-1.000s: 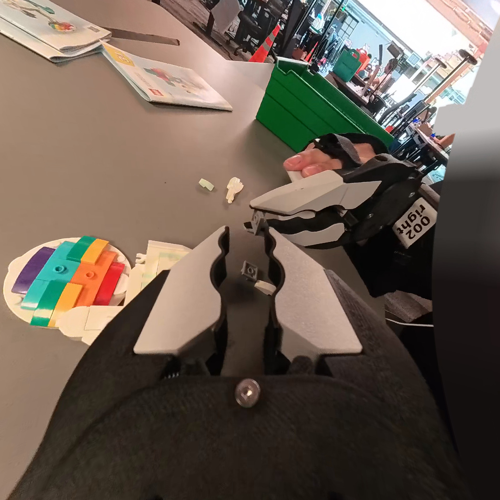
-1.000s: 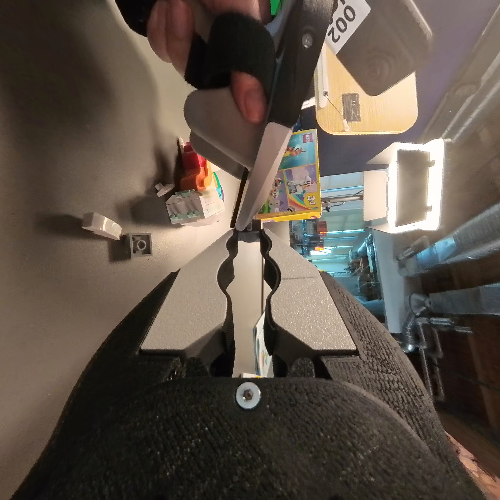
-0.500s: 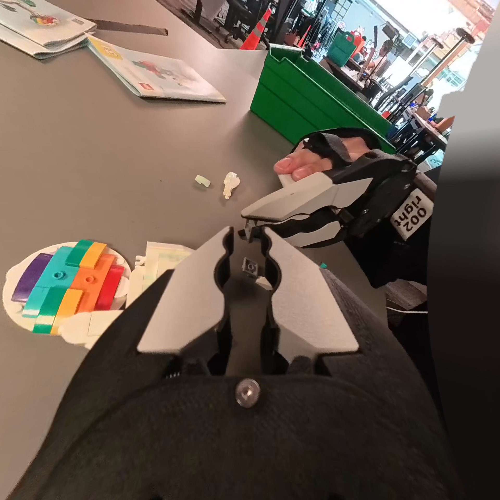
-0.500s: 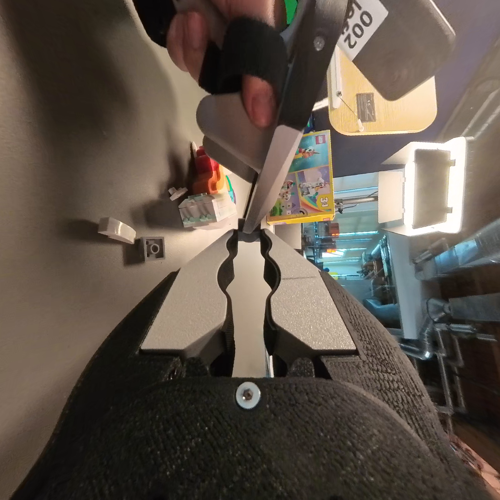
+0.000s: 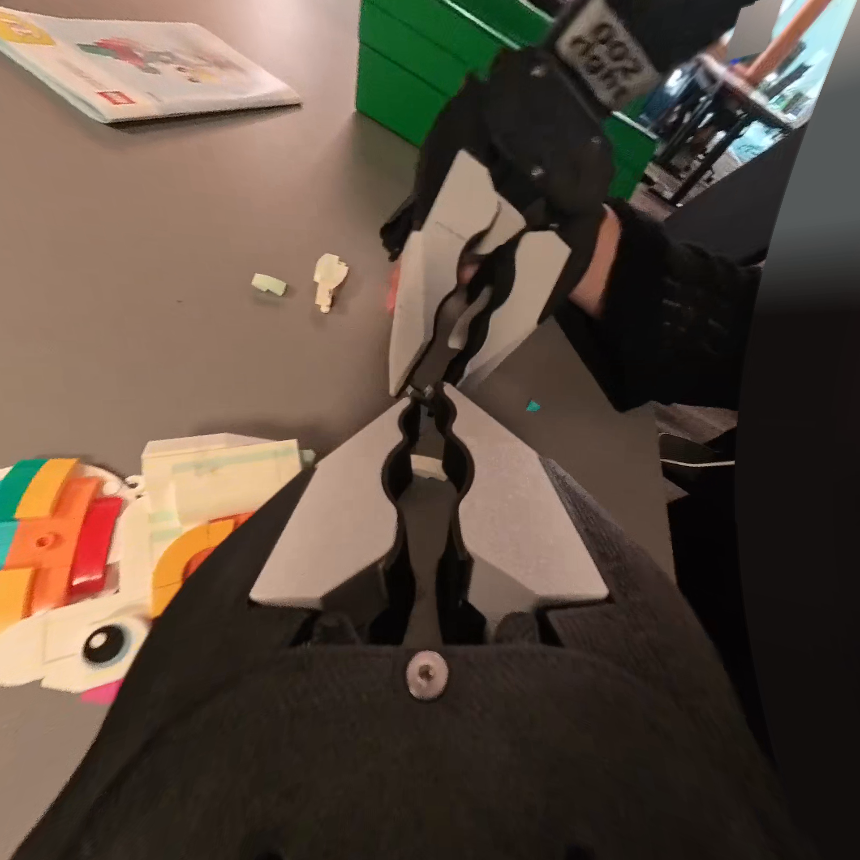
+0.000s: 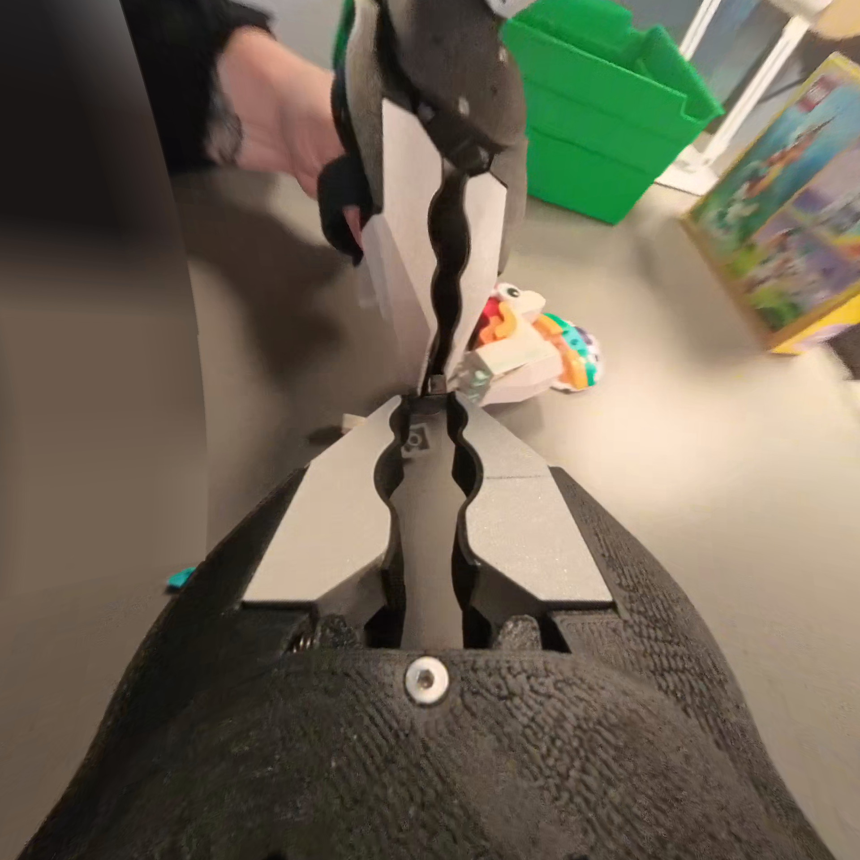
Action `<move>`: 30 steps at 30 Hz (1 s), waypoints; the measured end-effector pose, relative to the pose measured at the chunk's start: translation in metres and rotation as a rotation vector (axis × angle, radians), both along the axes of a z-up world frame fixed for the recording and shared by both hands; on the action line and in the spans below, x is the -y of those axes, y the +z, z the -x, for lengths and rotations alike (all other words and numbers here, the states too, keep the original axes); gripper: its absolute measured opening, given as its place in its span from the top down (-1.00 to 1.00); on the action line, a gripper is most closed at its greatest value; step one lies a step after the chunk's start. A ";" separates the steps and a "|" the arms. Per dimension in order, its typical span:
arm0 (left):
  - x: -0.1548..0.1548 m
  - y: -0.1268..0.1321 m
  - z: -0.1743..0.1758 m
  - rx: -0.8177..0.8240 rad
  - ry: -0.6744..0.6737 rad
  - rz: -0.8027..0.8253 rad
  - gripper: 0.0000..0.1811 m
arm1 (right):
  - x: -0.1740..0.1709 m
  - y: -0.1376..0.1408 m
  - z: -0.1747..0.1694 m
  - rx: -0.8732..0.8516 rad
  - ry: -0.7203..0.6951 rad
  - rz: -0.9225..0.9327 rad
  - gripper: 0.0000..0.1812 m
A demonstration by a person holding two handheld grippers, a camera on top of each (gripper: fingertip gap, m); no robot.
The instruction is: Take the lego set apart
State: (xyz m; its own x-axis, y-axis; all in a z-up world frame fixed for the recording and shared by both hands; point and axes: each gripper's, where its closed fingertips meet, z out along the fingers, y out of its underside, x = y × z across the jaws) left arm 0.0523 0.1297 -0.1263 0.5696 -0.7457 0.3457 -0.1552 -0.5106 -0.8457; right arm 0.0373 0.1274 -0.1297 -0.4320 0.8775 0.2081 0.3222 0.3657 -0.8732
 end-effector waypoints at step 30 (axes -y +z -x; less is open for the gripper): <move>-0.023 0.001 0.072 0.156 0.309 0.105 0.94 | -0.009 0.055 0.019 -0.314 -0.210 -0.507 0.87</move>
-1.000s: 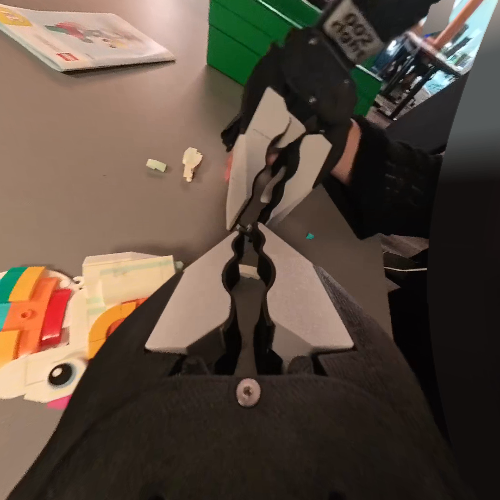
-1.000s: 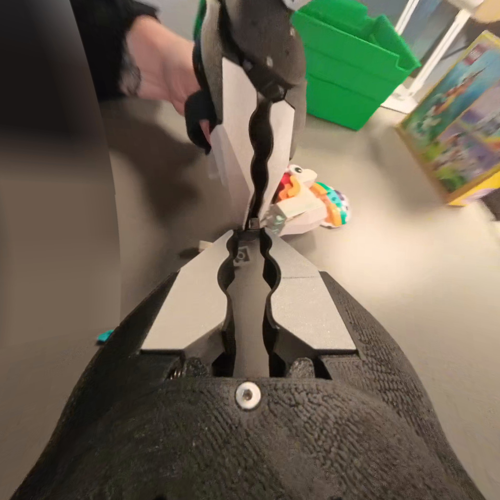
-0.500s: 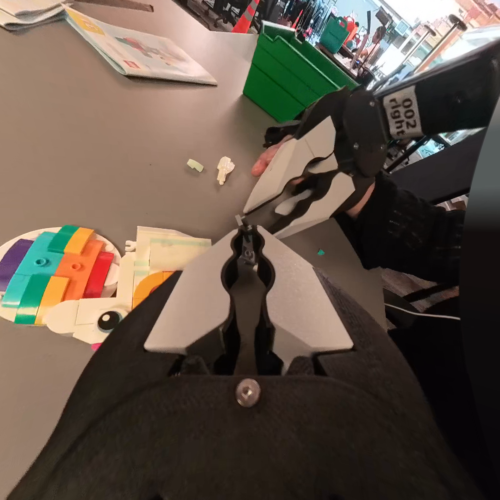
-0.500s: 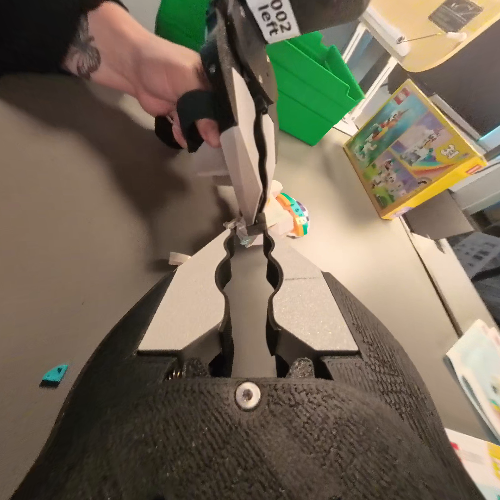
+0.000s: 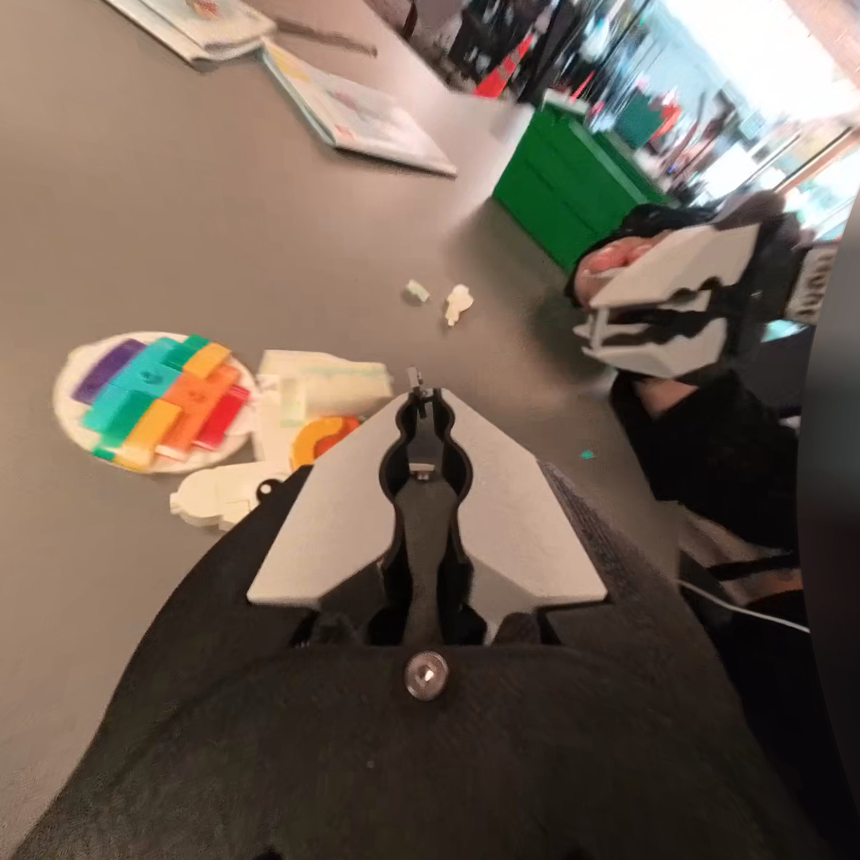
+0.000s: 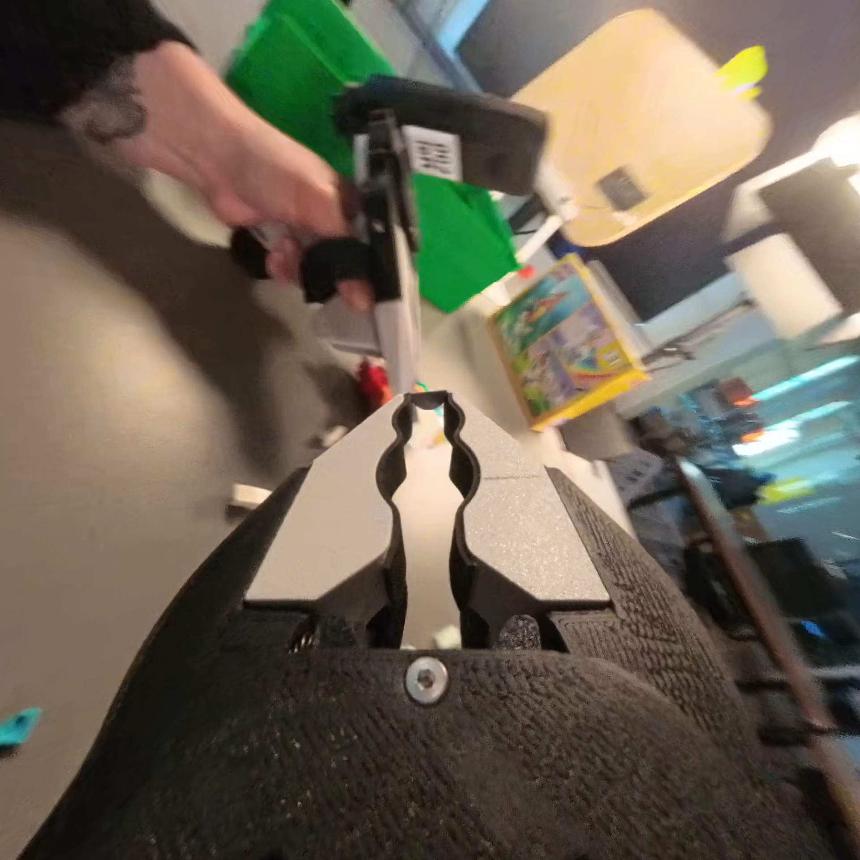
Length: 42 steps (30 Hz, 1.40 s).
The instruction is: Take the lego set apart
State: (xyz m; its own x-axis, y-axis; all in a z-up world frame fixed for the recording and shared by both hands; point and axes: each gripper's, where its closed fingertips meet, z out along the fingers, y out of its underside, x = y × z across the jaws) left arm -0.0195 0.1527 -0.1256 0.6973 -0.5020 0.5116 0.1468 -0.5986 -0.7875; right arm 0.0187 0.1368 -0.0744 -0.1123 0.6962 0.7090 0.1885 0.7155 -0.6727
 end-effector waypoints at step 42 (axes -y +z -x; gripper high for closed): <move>0.022 -0.018 0.333 -0.348 0.630 0.554 0.92 | -0.063 -0.047 -0.005 0.010 -0.219 -0.068 0.86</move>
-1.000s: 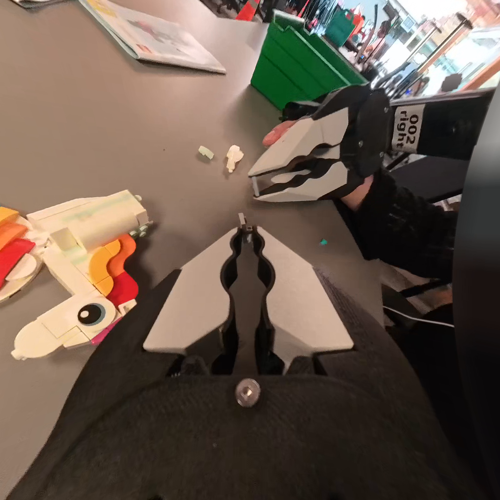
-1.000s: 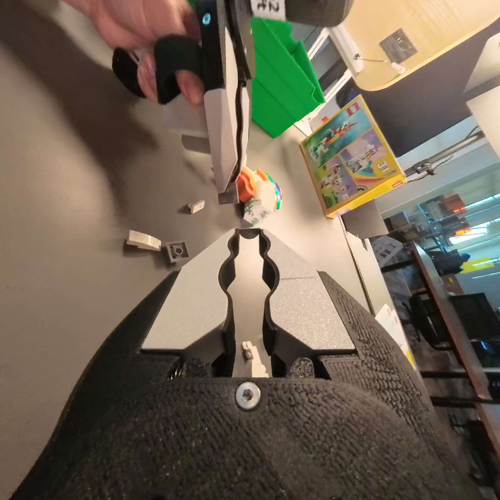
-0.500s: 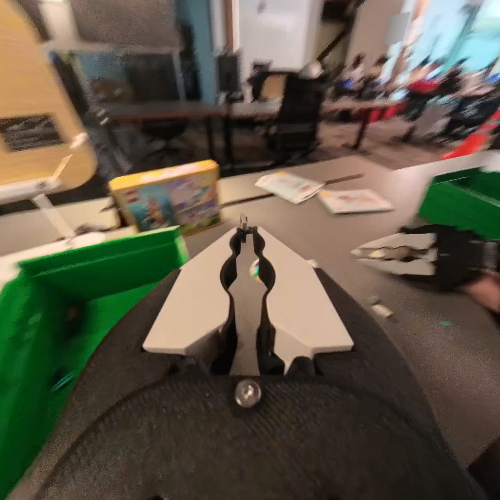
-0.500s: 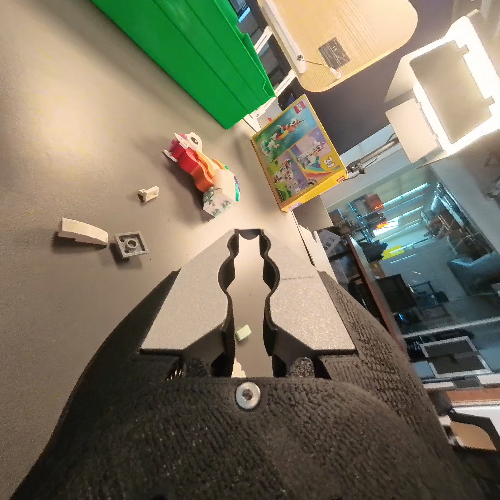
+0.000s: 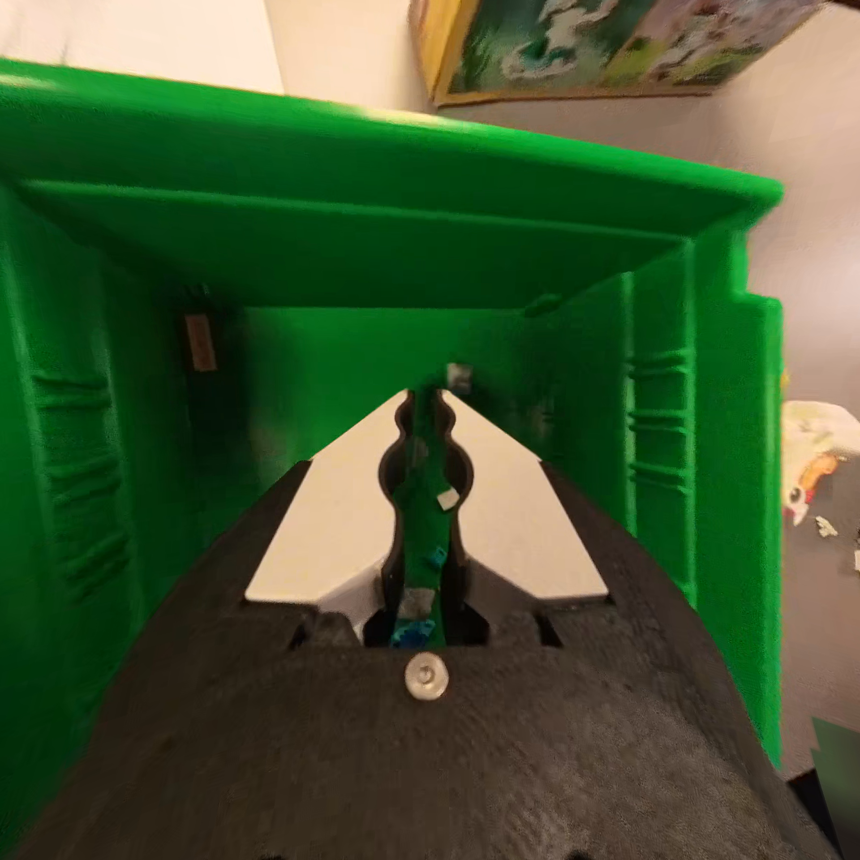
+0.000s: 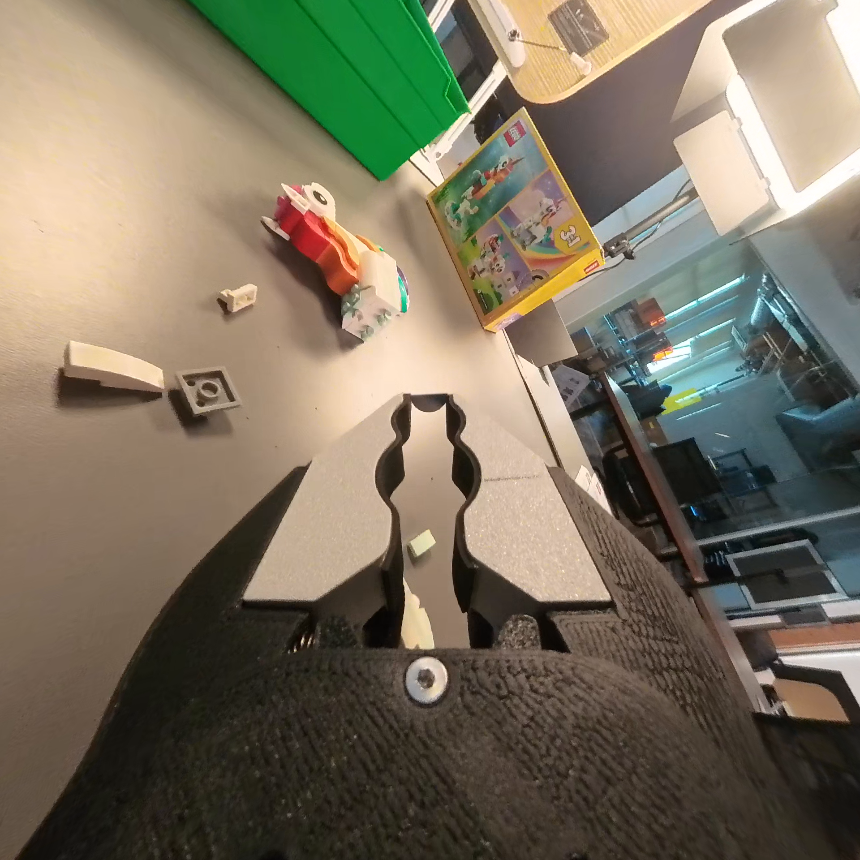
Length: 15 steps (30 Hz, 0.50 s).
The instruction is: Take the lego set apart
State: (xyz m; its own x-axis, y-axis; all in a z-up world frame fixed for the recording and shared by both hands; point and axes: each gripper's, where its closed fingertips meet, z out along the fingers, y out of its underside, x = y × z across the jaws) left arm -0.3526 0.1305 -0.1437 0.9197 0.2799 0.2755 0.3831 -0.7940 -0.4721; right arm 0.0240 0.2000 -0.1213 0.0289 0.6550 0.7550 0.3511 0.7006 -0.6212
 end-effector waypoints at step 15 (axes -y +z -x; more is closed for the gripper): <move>0.061 0.197 -0.194 -0.118 -0.268 -0.863 0.46 | 0.036 0.038 0.007 -0.160 0.119 -0.148 0.85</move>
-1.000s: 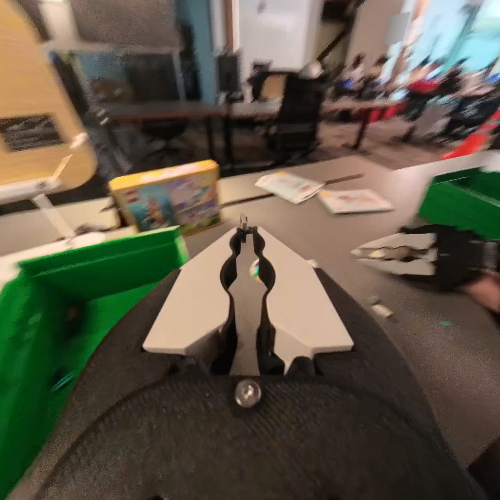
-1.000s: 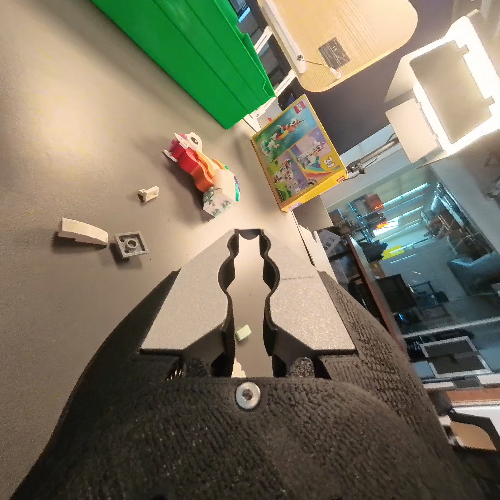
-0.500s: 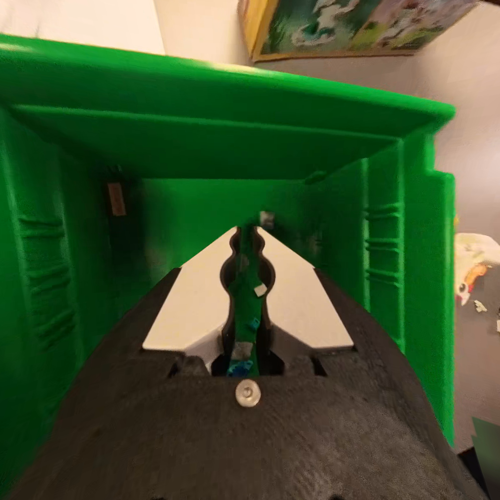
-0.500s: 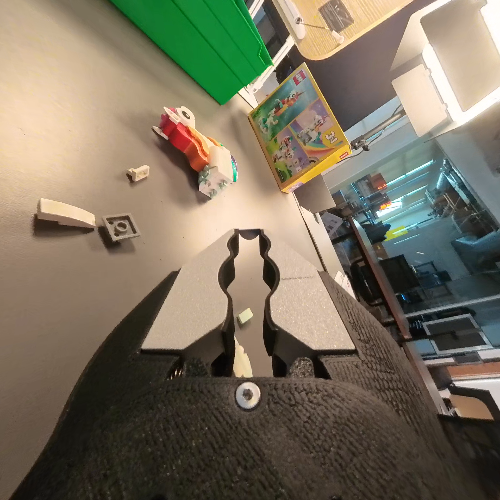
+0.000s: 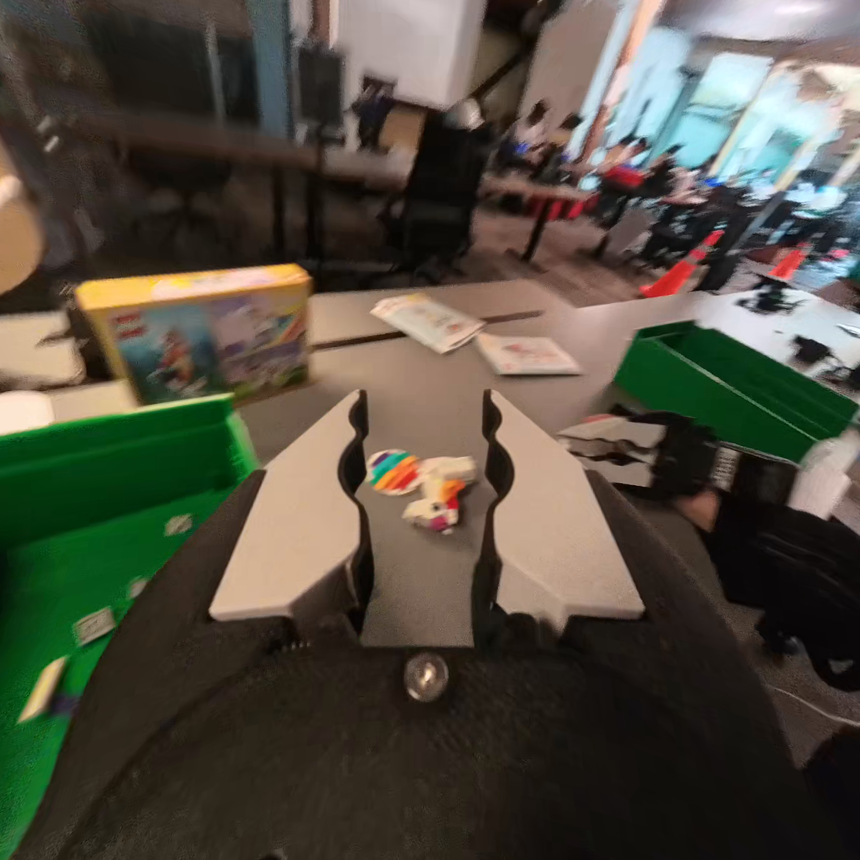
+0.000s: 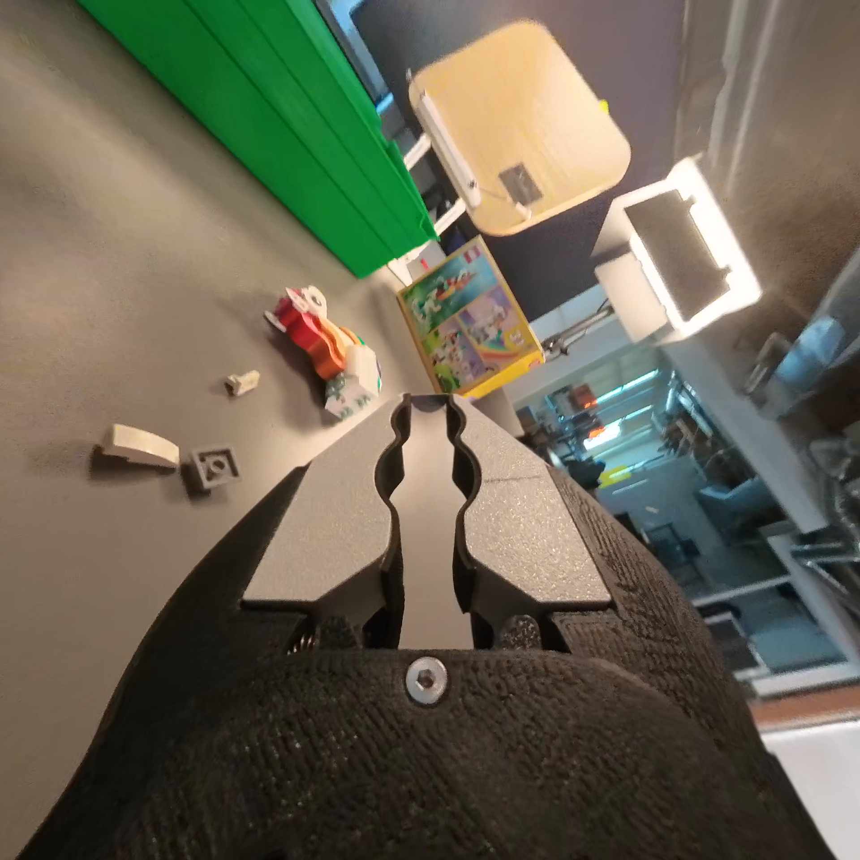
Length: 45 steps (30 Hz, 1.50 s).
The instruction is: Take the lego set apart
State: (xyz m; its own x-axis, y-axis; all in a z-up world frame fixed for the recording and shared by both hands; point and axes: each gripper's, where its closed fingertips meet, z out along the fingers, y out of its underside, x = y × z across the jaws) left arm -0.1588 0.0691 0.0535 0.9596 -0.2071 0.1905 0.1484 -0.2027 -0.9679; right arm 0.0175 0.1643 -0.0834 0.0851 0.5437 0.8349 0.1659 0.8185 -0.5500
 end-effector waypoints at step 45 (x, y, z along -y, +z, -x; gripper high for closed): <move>0.085 -0.217 0.122 -0.073 0.281 1.128 0.98 | -0.013 0.020 -0.015 -0.142 -0.025 0.073 0.83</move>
State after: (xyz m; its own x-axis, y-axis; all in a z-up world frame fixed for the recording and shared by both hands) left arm -0.2806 -0.0163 -0.1635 0.9610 0.2666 0.0735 0.2765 -0.9230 -0.2677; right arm 0.0321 0.1769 -0.0632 0.2140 0.5985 0.7720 0.1025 0.7722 -0.6271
